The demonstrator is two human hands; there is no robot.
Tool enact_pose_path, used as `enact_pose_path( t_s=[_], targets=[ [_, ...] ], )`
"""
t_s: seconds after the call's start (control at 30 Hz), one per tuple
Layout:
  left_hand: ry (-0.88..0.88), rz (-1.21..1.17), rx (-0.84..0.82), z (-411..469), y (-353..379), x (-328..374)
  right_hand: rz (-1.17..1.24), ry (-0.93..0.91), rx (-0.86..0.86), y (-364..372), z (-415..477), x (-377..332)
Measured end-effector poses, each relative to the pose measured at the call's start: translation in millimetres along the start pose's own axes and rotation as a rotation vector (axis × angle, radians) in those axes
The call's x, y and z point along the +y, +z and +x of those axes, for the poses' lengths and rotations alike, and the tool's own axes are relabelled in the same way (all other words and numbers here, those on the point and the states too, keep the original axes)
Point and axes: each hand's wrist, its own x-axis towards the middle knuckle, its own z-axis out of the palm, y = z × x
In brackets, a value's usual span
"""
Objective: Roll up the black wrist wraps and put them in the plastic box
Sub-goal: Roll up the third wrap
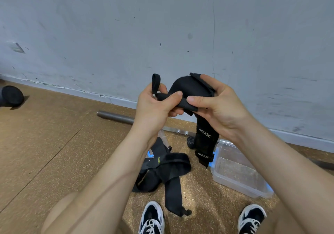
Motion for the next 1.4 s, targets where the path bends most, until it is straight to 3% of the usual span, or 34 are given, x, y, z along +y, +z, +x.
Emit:
enact_pose_path(
  t_s=[0.23,0.53,0.73,1.13,1.4],
  targets=[
    [-0.149,-0.276,-0.313,1,-12,6,0.139,0.085,-0.022,-5,1,-9],
    [-0.124,-0.137,-0.158,3,-5,0,0.118,0.073,0.046,-2,1,-1],
    [-0.089,-0.131,-0.170,2,-3,0,0.050,0.056,0.073,-4,3,0],
    [-0.082,-0.105,-0.022,4,0,-3,0.192,0.020,0.025,0,0,1],
    [-0.045,-0.079,-0.022,5,0,-9,-0.075,0.027,-0.001,4,-1,5]
  ],
)
